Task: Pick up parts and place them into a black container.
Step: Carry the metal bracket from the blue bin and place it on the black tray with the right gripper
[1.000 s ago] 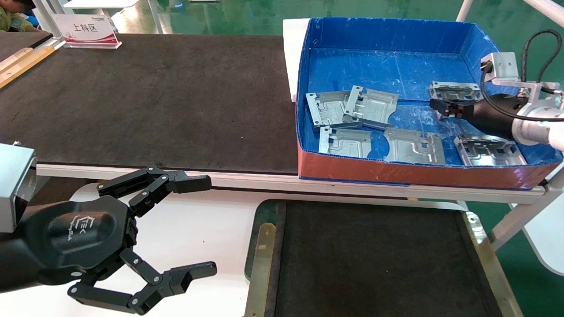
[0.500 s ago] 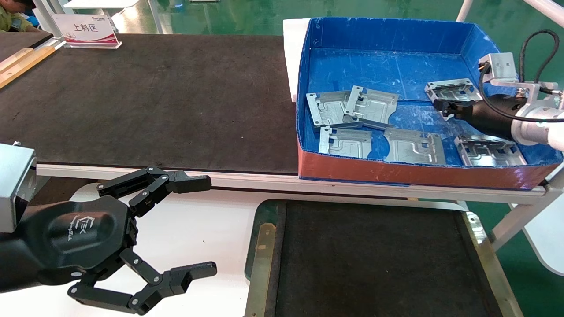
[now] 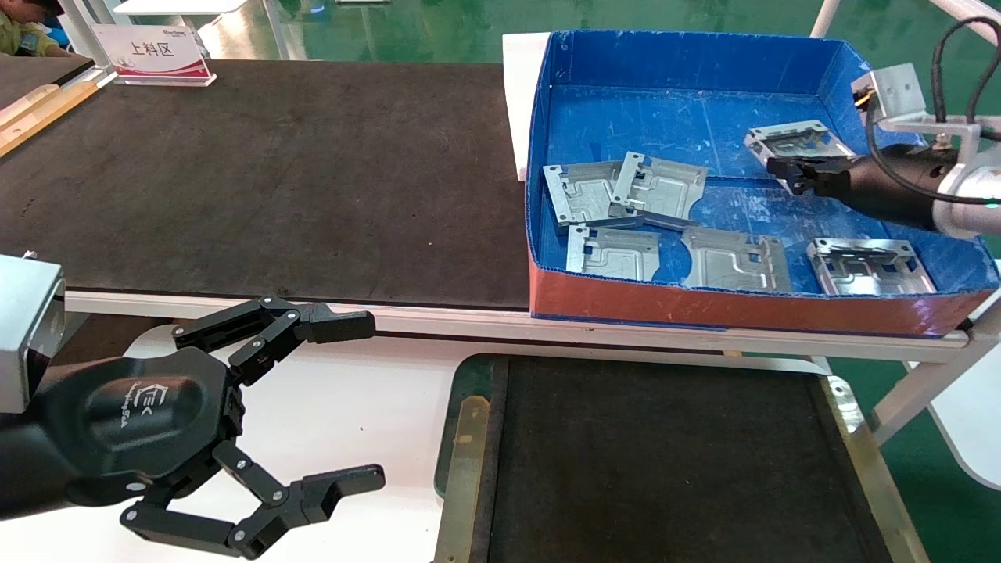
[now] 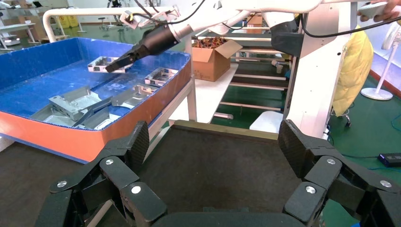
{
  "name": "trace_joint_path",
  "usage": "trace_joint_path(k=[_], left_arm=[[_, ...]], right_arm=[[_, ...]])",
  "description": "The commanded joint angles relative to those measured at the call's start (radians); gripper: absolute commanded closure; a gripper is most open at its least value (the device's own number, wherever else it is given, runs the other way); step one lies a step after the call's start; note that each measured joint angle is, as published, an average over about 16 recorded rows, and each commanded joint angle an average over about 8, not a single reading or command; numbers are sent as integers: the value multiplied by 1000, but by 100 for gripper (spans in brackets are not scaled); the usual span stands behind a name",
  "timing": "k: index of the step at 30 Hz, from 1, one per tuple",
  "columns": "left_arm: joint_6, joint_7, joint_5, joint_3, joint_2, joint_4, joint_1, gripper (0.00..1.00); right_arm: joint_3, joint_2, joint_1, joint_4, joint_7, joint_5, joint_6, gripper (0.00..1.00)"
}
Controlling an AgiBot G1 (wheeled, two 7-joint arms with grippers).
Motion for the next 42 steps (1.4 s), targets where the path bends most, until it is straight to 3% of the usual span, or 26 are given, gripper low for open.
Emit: trace_joint_path(k=[1, 13, 19, 23, 30, 36, 42], left_arm=[[0, 0, 0, 0, 0, 0, 0, 0], [0, 0, 0, 0, 0, 0, 0, 0], [0, 0, 0, 0, 0, 0, 0, 0], [0, 0, 0, 0, 0, 0, 0, 0], [0, 0, 0, 0, 0, 0, 0, 0], [0, 0, 0, 0, 0, 0, 0, 0], [0, 0, 0, 0, 0, 0, 0, 0]], right_arm=[[2, 12, 8, 12, -22, 3, -32, 100], [29, 153, 63, 104, -110, 61, -424, 100], [42, 216, 70, 188, -100, 100, -630, 100], [44, 252, 42, 287, -56, 149, -718, 100], [31, 355, -94, 616, 108, 328, -733, 100], [39, 454, -229, 903, 242, 466, -693, 100], [49, 522, -386, 1120, 306, 558, -632, 100]])
